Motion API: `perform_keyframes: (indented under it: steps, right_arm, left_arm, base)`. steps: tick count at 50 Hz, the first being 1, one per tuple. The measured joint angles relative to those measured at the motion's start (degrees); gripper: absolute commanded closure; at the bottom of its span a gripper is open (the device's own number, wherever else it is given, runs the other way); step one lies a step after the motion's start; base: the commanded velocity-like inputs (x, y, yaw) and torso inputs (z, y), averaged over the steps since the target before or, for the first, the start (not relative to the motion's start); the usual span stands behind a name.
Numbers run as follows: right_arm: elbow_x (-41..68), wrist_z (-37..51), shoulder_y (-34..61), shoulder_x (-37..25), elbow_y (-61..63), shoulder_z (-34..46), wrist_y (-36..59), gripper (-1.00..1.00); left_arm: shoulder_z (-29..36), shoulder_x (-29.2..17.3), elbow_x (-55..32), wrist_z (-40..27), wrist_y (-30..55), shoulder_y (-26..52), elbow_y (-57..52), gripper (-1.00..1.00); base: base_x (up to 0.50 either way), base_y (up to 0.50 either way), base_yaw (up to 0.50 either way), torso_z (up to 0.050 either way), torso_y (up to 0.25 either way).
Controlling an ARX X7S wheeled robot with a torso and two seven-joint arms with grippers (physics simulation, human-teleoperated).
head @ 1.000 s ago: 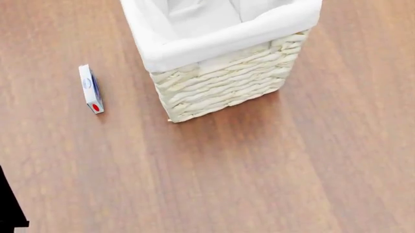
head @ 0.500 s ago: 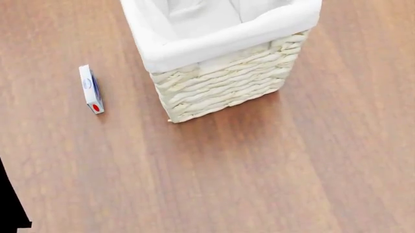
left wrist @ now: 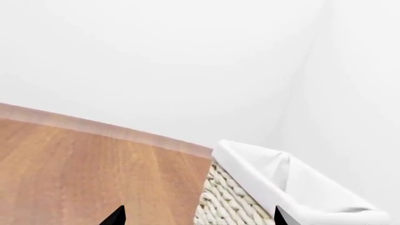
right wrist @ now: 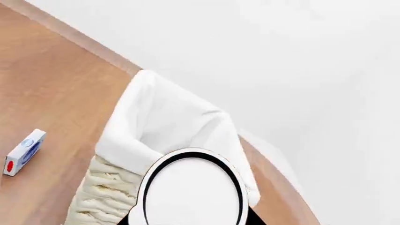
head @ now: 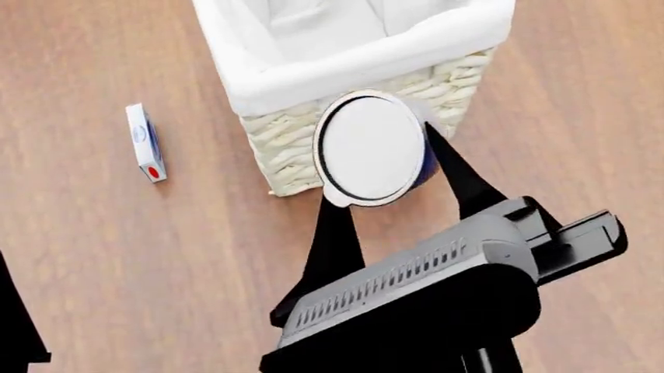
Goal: Pick up the alphabet soup and the cream cheese box, and put them in the basket.
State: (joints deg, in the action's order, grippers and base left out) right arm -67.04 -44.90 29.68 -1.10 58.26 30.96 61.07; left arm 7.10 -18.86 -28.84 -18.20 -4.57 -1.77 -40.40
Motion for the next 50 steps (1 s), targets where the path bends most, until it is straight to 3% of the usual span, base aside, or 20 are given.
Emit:
perform_keyframes:
  steps: [5,10,18,30,40,50]
  right_arm:
    - [-10.08,-12.84,14.15,-1.53,-0.49,3.52,6.29,1.0]
    - [-8.14,-16.83,24.84,-3.32,-2.15,3.02,10.11,1.0]
    - [8.18,-14.34,35.44,-4.26,-11.85,-7.03,6.86,1.0]
    - [28.99,-9.31,49.79,-2.82,-39.75,-22.29,0.95,1.0]
    - [37.02,-6.0,58.56,-2.72,-59.15,-28.54,-0.41,1.0]
    - [40.63,-3.99,61.52,-3.15,-69.39,-30.69,-1.52,1.0]
  left_arm:
    - [0.04,-0.12,0.18,-0.15,0.02,0.17,0.13,-1.0]
    - [0.03,-0.26,0.19,-0.25,-0.09,0.07,0.06,-1.0]
    - [-0.06,-0.55,-0.1,-0.28,-0.42,-0.21,-0.14,-1.0]
    - [0.01,-0.82,-0.28,-0.37,-0.71,-0.3,-0.15,-1.0]
    - [0.22,-0.86,-0.44,-0.31,-0.96,-0.04,0.46,-1.0]
    - [0.42,-1.0,-0.35,-0.38,-1.13,-0.03,0.66,-1.0]
  base:
    - [0.0,0.0,0.0,0.0,0.0]
    - [0.0,0.0,0.0,0.0,0.0]
    - [0.0,0.0,0.0,0.0,0.0]
    - [0.0,0.0,0.0,0.0,0.0]
    - [0.0,0.0,0.0,0.0,0.0]
    - [0.0,0.0,0.0,0.0,0.002]
